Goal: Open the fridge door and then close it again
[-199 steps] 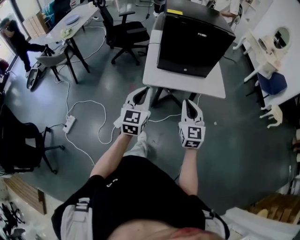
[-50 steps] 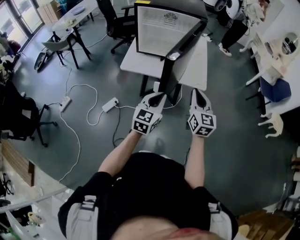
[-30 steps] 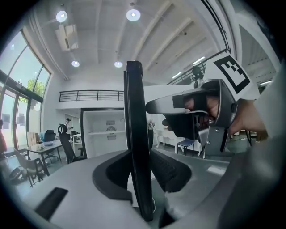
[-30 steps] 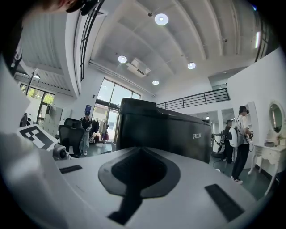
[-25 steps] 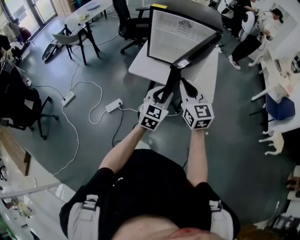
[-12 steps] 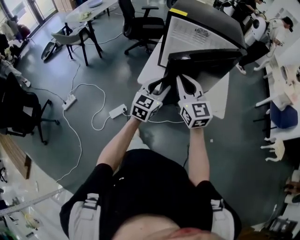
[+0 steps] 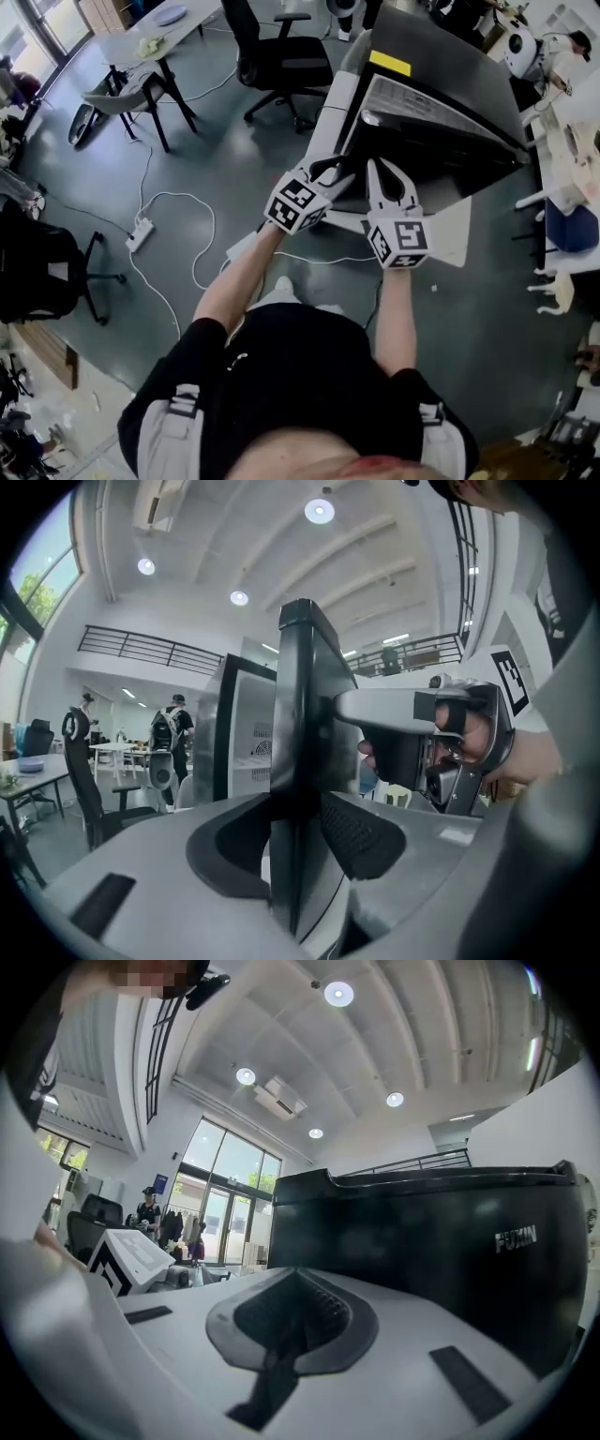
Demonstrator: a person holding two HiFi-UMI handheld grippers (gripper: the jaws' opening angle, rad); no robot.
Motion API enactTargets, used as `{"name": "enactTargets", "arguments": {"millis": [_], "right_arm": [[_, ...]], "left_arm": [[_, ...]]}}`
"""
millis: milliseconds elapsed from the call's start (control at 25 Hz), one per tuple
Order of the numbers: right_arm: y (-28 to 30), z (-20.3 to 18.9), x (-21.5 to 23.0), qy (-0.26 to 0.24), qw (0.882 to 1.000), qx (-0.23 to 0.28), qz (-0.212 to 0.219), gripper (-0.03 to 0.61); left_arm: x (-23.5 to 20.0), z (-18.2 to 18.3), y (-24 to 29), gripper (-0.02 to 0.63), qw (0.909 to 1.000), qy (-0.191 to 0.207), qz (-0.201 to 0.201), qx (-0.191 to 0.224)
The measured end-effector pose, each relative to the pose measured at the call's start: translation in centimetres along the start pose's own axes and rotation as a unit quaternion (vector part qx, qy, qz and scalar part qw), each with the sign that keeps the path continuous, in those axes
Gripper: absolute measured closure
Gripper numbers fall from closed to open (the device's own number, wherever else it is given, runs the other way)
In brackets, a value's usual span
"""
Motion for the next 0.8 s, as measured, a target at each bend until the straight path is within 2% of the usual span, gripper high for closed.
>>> {"name": "enactTargets", "arguments": {"millis": [240,480,680,720,800], "right_arm": [[4.3,-0.2,2.6,-0.013,0.999,-0.021,-0.021,0.584],[6.6,-0.7,5.5,-0.008,0.998,-0.029,-0.057,0.584],[7.1,-1.2,7.0,0.006,0.997,-0.031,-0.074,0.584],[7.0,-1.3,7.2,0.003,0.997,-0.033,-0.074,0.584],[6.6,-1.1,7.0,-0.021,0.996,-0.049,-0.076,0.584]], "left_arm": [[-4.2,0.6,3.5,0.462,1.0000,-0.007,-0.002,0.001],[-6.1,0.9,6.3,0.486,0.9988,-0.022,0.042,-0.008],[-6.9,1.1,7.6,0.494,0.9977,-0.028,0.061,-0.013],[-6.9,1.1,7.7,0.494,0.9973,-0.036,0.063,-0.015],[-7.0,1.3,7.4,0.506,0.9946,-0.078,0.066,-0.019]]}}
Point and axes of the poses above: the fingertips, and each gripper's own axes: y forward along the fingers, x to its right, z out of its top, the point moved 4 cm from there along -y, backward along the fingers, and after that the axes turned 10 degrees about z, right-handed, at the moved point
